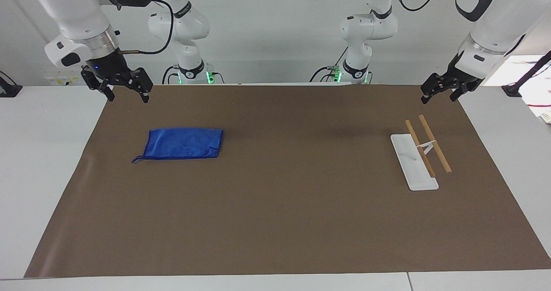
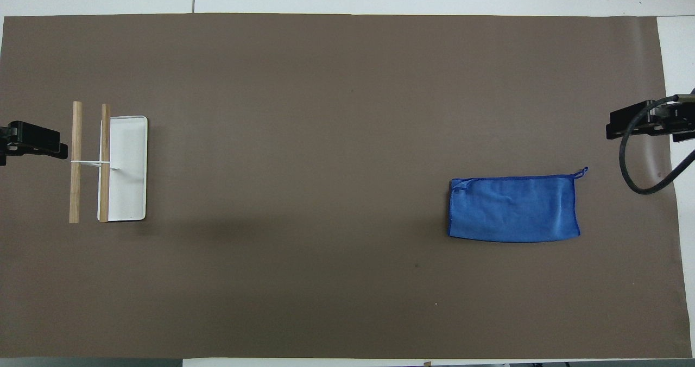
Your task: Right arm passes towel to left arm to hang
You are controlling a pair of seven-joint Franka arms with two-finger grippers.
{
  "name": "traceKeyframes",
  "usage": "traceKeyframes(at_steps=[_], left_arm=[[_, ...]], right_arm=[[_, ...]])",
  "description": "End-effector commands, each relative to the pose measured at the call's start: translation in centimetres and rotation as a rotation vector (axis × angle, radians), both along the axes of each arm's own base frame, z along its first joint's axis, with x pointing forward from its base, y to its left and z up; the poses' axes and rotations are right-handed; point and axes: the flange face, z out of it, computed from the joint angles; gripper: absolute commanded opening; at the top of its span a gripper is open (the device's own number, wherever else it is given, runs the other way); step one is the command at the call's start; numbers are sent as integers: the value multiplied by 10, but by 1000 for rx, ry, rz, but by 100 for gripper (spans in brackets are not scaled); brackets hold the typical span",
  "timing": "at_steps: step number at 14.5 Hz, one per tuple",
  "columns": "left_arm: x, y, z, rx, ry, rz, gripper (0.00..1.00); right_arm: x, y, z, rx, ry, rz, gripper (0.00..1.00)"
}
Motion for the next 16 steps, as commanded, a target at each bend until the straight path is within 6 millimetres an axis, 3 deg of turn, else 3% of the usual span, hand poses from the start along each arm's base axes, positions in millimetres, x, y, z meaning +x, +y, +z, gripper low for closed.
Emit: traceKeyframes(at_steps=[1,6,11,13,16], left_arm=[[-6,1,0,13,-11,-9,100],[-6,1,0,13,-11,-9,100],[-6,1,0,13,-11,-9,100],[-6,1,0,13,-11,-9,100],[-6,1,0,13,-11,-9,100]], right_arm=[[-3,-6,0,-6,-4,0,100],[-8,-3,-2,5,16,-4,100],[-29,5,-38,9,24,7,100],[-37,8,-66,8,-19,14,100],[-61,9,-146,9,-36,21,100]])
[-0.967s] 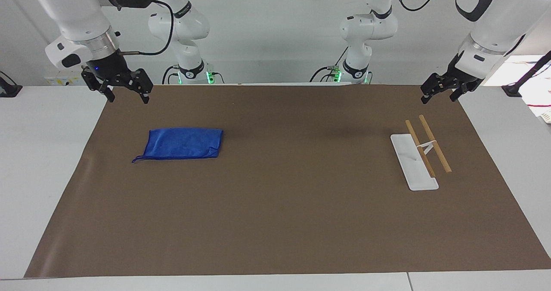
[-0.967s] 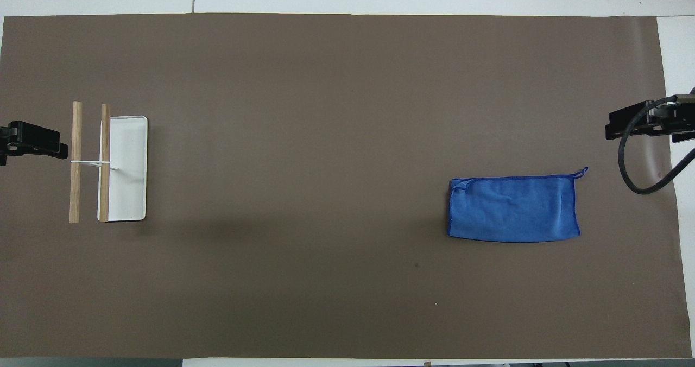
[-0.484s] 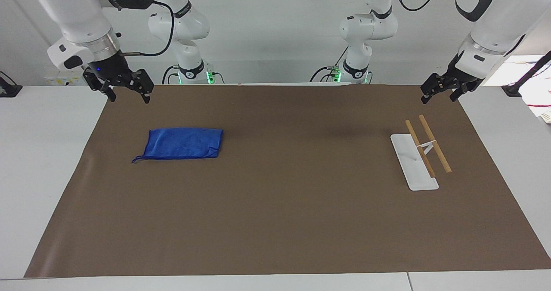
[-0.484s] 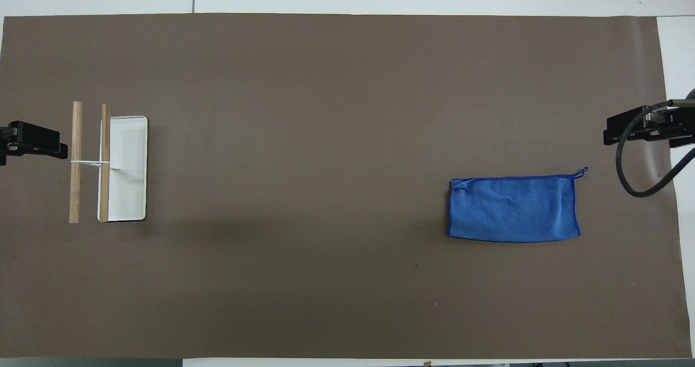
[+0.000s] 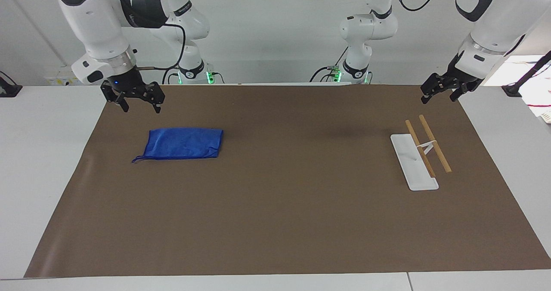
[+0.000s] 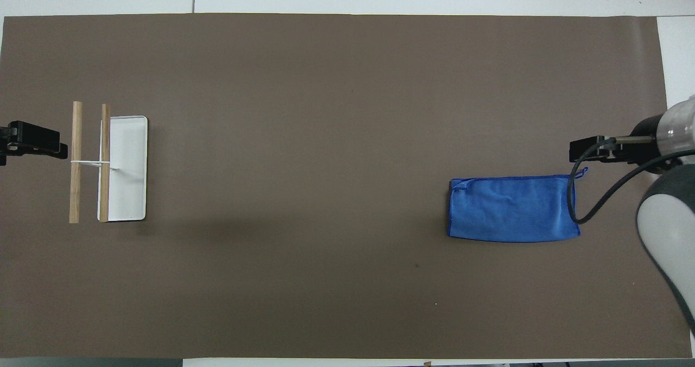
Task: Right arm passes towel to left arm to hang
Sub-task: 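Lower the right gripper onto the blue towel's near edge and grasp it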
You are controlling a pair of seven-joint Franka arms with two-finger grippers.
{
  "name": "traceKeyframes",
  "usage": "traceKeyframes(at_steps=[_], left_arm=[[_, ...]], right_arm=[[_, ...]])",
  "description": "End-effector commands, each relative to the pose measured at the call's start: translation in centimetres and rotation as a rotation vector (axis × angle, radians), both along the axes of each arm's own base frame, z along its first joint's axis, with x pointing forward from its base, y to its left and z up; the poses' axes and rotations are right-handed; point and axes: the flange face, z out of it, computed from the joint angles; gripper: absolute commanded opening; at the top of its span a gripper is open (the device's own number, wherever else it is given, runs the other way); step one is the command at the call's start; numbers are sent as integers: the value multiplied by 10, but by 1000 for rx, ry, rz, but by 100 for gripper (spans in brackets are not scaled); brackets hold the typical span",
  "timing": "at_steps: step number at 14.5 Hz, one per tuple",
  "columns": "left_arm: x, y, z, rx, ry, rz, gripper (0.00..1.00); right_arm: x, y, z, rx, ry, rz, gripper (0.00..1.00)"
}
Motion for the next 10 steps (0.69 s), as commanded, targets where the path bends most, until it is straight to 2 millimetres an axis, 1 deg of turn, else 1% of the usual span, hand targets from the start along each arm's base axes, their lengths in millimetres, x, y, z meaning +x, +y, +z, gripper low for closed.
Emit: traceKeyframes(at_steps=[1,2,4,5,7,9,10], left_arm=[[-6,1,0,13,-11,-7,100],[-6,1,0,13,-11,-9,100],[-6,1,0,13,-11,-9,100],[-6,1,0,13,-9,-9,100],[-6,1,0,13,-11,-9,100],[-6,1,0,13,-9,-9,100],[-6,1,0,13,-11,-9,100]], right_arm=[[-32,-1,-66,12,24,6,100],[-29,-4,-84,14,44,15,100],[-30,-8,-114,15,45,55,100],[-35,-9,-135,16,45,64,100],[-51,-12,-172,29,23,90,100],[-61,-29,-187,29,38,88,100],[-67,-33,-195,31,52,99,100]])
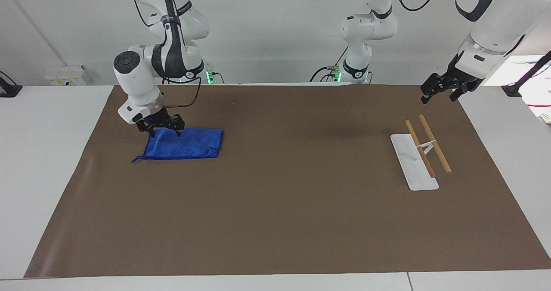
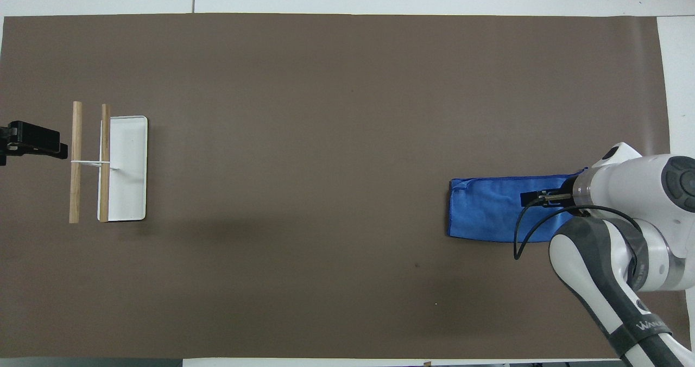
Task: Right arm passes towel to left arm to hang
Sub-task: 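Lower the right gripper onto the blue towel's near edge and grasp it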
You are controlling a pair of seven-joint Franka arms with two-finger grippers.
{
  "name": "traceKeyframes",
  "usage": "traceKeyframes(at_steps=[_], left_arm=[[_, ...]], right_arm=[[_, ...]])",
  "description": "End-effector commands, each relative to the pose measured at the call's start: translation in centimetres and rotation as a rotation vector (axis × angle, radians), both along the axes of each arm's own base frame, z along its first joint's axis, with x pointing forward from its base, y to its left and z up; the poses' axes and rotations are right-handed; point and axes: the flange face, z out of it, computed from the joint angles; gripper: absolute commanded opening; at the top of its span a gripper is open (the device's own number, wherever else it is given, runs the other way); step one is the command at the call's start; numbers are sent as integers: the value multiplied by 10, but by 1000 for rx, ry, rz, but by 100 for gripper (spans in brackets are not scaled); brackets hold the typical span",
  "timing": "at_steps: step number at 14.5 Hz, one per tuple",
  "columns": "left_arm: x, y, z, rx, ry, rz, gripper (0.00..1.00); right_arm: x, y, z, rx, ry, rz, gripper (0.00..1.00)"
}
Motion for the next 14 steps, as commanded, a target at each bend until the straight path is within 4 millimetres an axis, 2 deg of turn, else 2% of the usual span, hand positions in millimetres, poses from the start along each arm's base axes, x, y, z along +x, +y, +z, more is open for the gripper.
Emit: traceKeyframes(at_steps=[1,4,8,14], left_arm=[[-6,1,0,13,-9,-9,100],[-6,1,0,13,-11,-9,100],[-6,1,0,13,-11,-9,100],[-6,1,0,13,-11,-9,100]], right_arm=[[-19,-19,-14,18,3,17,100],[-19,-25,-36,15,-23,3,100],[-19,-22,-37,53,-34,-39,100],[-24,-19,-48,40,-97,24,100]])
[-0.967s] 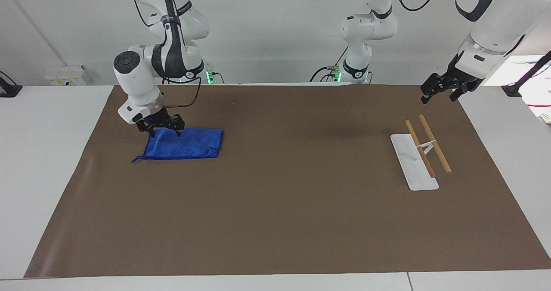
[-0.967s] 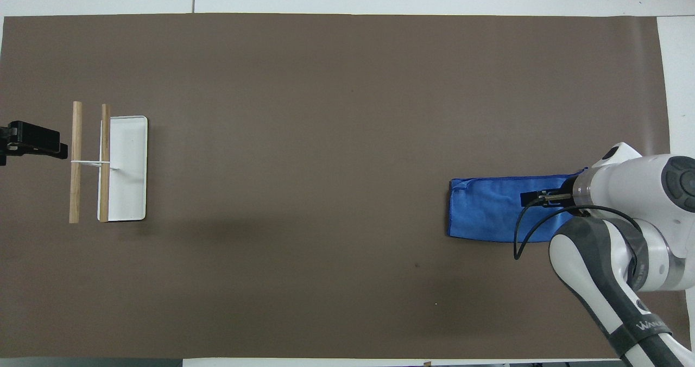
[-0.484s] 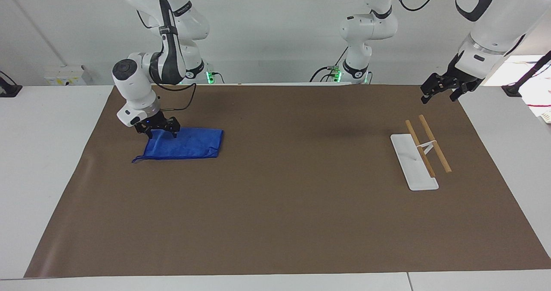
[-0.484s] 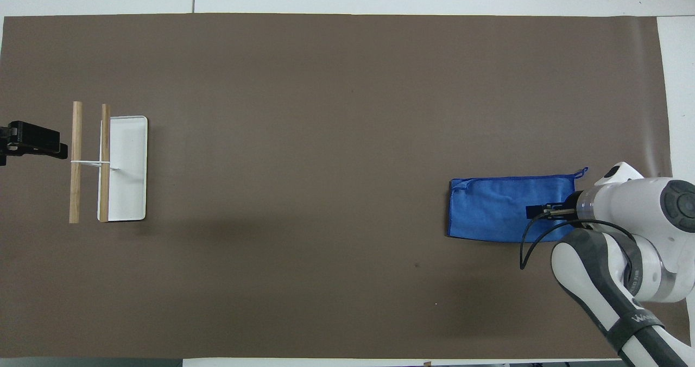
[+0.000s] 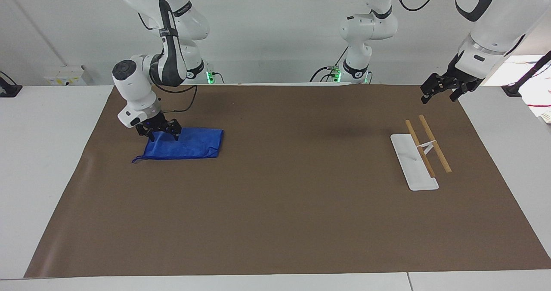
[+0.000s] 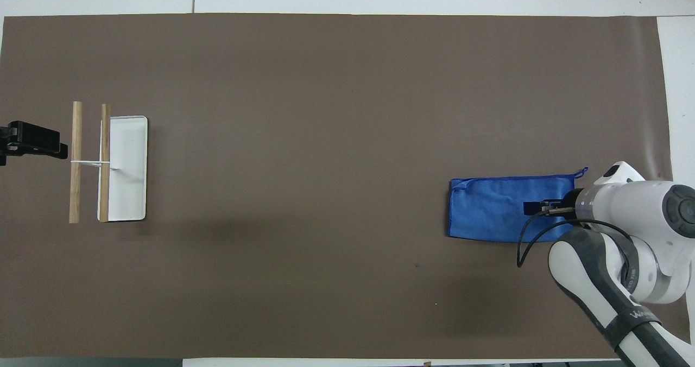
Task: Right arm passes towel to left arm to hang
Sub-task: 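Lower the right gripper onto the blue towel's near edge and grasp it, then lift the blue towel with the right gripper toward the left gripper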
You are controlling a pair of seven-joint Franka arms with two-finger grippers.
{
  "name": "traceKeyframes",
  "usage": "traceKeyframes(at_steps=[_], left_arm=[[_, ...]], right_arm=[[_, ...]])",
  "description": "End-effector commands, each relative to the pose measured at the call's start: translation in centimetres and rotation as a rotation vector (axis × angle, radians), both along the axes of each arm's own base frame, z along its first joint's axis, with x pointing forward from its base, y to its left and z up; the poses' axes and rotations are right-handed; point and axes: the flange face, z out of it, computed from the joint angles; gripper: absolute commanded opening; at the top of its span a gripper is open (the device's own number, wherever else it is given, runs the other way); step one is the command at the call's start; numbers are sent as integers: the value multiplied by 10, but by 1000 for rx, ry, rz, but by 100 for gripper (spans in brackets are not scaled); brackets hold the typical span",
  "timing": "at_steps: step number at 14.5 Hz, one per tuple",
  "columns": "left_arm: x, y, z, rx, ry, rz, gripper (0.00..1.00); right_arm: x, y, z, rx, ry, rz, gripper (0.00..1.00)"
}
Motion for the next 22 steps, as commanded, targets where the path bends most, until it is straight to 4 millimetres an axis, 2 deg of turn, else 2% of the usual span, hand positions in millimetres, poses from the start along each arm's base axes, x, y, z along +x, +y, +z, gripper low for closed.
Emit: traceKeyframes(at_steps=[1,5,7,10,11,12,13,14,17,22], left_arm=[[-6,1,0,13,-11,-9,100],[-6,1,0,13,-11,-9,100],[-6,1,0,13,-11,-9,100],[-6,1,0,13,-11,-9,100],[-6,1,0,13,-9,-9,100],[-6,1,0,13,-11,-9,100],[-6,1,0,13,-9,-9,100],[-6,1,0,13,-11,-9,100],[-6,1,0,13,-11,-7,100],[-6,1,0,13,-9,-9,100]], right_arm=[[-8,3,-8,0,-43,34,100],[-8,4,-9,-3,-59,36,100],[-11,4,-28,2,-20,30,100],[-10,3,-27,2,-20,31,99],[-10,3,-27,4,-17,28,79],[-10,2,-27,3,-17,31,45],[-9,1,-26,2,-17,42,5],[-9,2,-26,1,-18,62,0],[4,0,-13,10,13,72,0],[62,6,86,44,87,90,0]])
